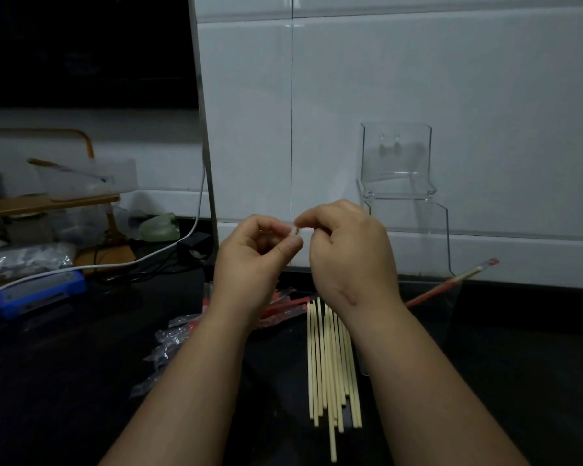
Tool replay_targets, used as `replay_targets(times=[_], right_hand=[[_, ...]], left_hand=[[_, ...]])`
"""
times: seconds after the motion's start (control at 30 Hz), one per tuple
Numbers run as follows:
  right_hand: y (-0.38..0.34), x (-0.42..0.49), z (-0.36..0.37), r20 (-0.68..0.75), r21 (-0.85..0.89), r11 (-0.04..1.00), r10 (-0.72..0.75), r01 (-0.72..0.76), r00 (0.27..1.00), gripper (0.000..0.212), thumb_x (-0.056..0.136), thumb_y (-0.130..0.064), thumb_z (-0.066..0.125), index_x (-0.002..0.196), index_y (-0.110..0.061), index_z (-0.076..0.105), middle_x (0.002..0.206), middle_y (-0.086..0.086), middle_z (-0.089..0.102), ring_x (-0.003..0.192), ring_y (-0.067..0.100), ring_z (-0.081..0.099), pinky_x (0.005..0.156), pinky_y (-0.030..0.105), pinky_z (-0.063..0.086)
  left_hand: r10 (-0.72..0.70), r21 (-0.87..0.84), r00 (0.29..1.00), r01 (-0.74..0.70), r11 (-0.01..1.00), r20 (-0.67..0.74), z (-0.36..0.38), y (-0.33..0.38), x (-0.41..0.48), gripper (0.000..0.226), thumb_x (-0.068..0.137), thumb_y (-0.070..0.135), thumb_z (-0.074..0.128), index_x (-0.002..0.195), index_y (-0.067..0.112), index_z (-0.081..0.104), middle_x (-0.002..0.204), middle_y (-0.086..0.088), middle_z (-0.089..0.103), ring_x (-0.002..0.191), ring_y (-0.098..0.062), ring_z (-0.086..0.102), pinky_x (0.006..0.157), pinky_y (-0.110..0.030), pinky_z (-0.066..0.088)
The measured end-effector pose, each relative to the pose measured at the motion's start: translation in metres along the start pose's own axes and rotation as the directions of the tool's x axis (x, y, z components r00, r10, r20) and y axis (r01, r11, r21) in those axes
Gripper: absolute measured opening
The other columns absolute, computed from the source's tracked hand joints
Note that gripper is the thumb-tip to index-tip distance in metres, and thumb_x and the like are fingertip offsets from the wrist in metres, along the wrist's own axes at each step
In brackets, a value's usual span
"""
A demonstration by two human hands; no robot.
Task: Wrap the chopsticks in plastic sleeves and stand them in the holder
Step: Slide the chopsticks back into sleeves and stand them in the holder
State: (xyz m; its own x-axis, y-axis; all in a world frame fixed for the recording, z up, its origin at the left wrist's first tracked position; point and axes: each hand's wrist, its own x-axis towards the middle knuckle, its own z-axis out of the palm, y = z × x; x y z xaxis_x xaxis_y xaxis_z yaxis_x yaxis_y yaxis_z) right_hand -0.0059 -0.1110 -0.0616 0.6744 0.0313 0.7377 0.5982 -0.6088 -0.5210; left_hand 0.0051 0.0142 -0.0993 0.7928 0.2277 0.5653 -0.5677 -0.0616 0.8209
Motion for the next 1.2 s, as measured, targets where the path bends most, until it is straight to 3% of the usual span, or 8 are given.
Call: replay_targets(times=[0.2, 0.33, 0.47, 0.63, 0.73, 0.8, 1.0, 1.2], right_hand=[[0.0009, 0.0008, -0.001, -0.037, 0.062, 0.996, 0.065, -0.063, 0.997, 0.022, 0.094, -0.015, 0.052, 0.104, -0.023, 0.07, 0.098, -0.008, 0.068, 0.091, 0.009, 0.061, 0.079, 0.034, 0.055], [-0.0026, -0.0019, -0.0008, 0.019, 0.062, 0.997, 0.045, -0.046, 0.999, 0.015, 0.092, -0.03, 0.062, 0.104, -0.025, 0.07, 0.094, -0.013, 0.068, 0.086, 0.007, 0.061, 0.075, 0.031, 0.055], [-0.002, -0.0022, 0.0, -0.028, 0.107, 0.993, 0.048, -0.045, 0.998, 0.009, 0.092, -0.021, 0.063, 0.098, -0.026, 0.069, 0.088, -0.012, 0.067, 0.081, 0.005, 0.062, 0.072, 0.029, 0.055], [-0.0028, -0.0023, -0.0043, -0.135, 0.252, 0.966, 0.093, -0.056, 0.986, 0.018, 0.09, -0.018, 0.067, 0.098, -0.031, 0.058, 0.085, -0.014, 0.065, 0.08, -0.002, 0.063, 0.067, 0.009, 0.049], [-0.0039, -0.0025, -0.0055, -0.198, 0.311, 0.949, 0.113, -0.047, 0.974, 0.027, 0.087, -0.017, 0.071, 0.097, -0.033, 0.052, 0.082, -0.012, 0.066, 0.079, -0.001, 0.064, 0.066, 0.012, 0.05], [-0.0039, -0.002, -0.0061, -0.244, 0.348, 0.937, 0.123, -0.031, 0.962, 0.028, 0.085, -0.017, 0.073, 0.096, -0.031, 0.051, 0.08, -0.011, 0.066, 0.077, 0.001, 0.064, 0.067, 0.017, 0.052], [-0.0054, -0.0024, -0.0065, -0.389, 0.35, 0.933, 0.06, 0.087, 0.919, 0.021, 0.087, -0.015, 0.072, 0.089, -0.024, 0.053, 0.078, -0.012, 0.06, 0.075, 0.005, 0.062, 0.066, 0.02, 0.053], [-0.0024, -0.0012, -0.0092, -0.452, 0.415, 0.903, 0.095, 0.115, 0.887, 0.019, 0.089, -0.008, 0.068, 0.083, -0.016, 0.051, 0.076, -0.005, 0.058, 0.075, 0.01, 0.06, 0.069, 0.024, 0.054]], left_hand=[[0.041, -0.087, 0.995, -0.033, 0.996, 0.091, -0.0016, 0.0015, -0.0005, 0.031, 0.086, -0.016, 0.054, 0.086, 0.013, 0.063, 0.079, 0.005, 0.07, 0.081, -0.01, 0.069, 0.072, -0.021, 0.053], [0.053, -0.138, 0.992, -0.037, 0.99, 0.114, -0.0016, -0.0015, -0.0002, 0.021, 0.079, -0.004, 0.061, 0.086, 0.016, 0.062, 0.082, -0.004, 0.068, 0.083, -0.02, 0.066, 0.075, -0.032, 0.055], [0.043, -0.172, 0.989, -0.018, 0.985, 0.144, -0.0014, -0.0015, -0.0011, 0.017, 0.076, 0.002, 0.062, 0.088, 0.013, 0.058, 0.082, -0.009, 0.066, 0.084, -0.023, 0.066, 0.077, -0.033, 0.053], [0.049, -0.08, 0.984, -0.035, 0.996, 0.172, -0.0029, 0.0017, -0.0022, 0.013, 0.078, 0.014, 0.065, 0.091, 0.01, 0.066, 0.086, -0.005, 0.07, 0.086, -0.023, 0.068, 0.078, -0.036, 0.057], [0.042, -0.013, 0.988, -0.041, 0.999, 0.151, -0.0026, 0.0025, -0.0027, 0.009, 0.078, 0.021, 0.067, 0.087, 0.018, 0.07, 0.088, -0.011, 0.069, 0.09, -0.036, 0.064, 0.079, -0.046, 0.055], [0.038, 0.041, 0.989, -0.044, 0.998, 0.145, -0.0033, 0.0021, -0.0022, 0.008, 0.077, 0.028, 0.069, 0.083, 0.024, 0.072, 0.086, -0.007, 0.069, 0.089, -0.035, 0.063, 0.078, -0.045, 0.056], [-0.01, 0.217, 0.985, -0.028, 0.976, 0.173, -0.005, -0.0008, -0.0007, 0.01, 0.087, 0.013, 0.071, 0.089, 0.021, 0.077, 0.085, 0.002, 0.072, 0.078, -0.015, 0.061, 0.064, -0.017, 0.051], [-0.05, 0.292, 0.975, -0.016, 0.956, 0.215, -0.0019, -0.0015, -0.0013, 0.011, 0.085, 0.015, 0.073, 0.092, 0.022, 0.078, 0.086, 0.002, 0.071, 0.072, -0.006, 0.057, 0.061, -0.012, 0.045]])
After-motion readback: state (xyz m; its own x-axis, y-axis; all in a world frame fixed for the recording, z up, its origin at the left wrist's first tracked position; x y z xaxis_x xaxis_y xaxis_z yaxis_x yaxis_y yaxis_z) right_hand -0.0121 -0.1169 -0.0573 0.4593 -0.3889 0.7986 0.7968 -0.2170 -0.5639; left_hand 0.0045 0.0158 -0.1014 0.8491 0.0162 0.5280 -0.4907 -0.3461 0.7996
